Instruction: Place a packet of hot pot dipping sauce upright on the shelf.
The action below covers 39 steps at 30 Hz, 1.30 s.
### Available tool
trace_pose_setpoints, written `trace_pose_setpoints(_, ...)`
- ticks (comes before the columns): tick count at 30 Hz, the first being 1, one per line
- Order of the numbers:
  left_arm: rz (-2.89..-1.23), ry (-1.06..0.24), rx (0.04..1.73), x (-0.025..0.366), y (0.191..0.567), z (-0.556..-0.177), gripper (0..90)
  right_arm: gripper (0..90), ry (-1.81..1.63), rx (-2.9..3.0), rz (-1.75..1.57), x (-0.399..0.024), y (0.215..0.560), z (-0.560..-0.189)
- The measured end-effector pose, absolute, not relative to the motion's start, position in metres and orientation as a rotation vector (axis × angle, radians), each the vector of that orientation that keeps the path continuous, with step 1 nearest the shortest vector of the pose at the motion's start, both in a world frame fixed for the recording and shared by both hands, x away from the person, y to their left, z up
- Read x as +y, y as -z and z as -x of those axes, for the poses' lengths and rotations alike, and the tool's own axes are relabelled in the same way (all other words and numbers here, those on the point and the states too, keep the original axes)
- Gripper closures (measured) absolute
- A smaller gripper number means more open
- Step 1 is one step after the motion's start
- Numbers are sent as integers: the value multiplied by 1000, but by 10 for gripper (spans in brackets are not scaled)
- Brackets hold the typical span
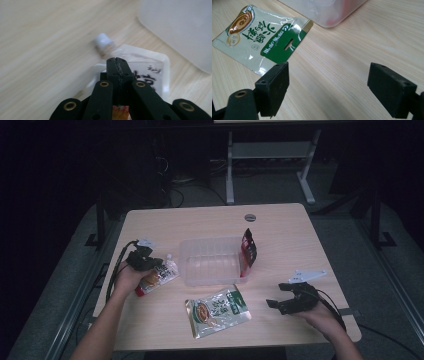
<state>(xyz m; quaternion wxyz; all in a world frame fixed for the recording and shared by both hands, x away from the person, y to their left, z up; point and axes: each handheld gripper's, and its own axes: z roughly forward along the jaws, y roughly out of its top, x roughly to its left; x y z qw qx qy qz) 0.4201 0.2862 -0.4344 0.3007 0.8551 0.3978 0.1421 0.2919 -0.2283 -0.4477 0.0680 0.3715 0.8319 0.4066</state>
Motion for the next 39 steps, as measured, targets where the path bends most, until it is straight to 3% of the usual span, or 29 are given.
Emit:
trace_pose_setpoints(6,-2259,-358,1126,304,442,-414,898,172,-1218,2515,-1140,-226,448,-291)
trace_pose_setpoints(25,-2313,-241,1041,303,450,-369,900,172,-1216,2514,-1129,-226,448,-291)
trace_pose_setpoints(33,-2319,-250,1024,303,447,-346,899,172,-1214,2516,-1113,-225,448,-292)
trace_pose_setpoints(39,-2288,-335,1111,331,439,-347,899,172,-1215,2513,-1123,-226,448,-291)
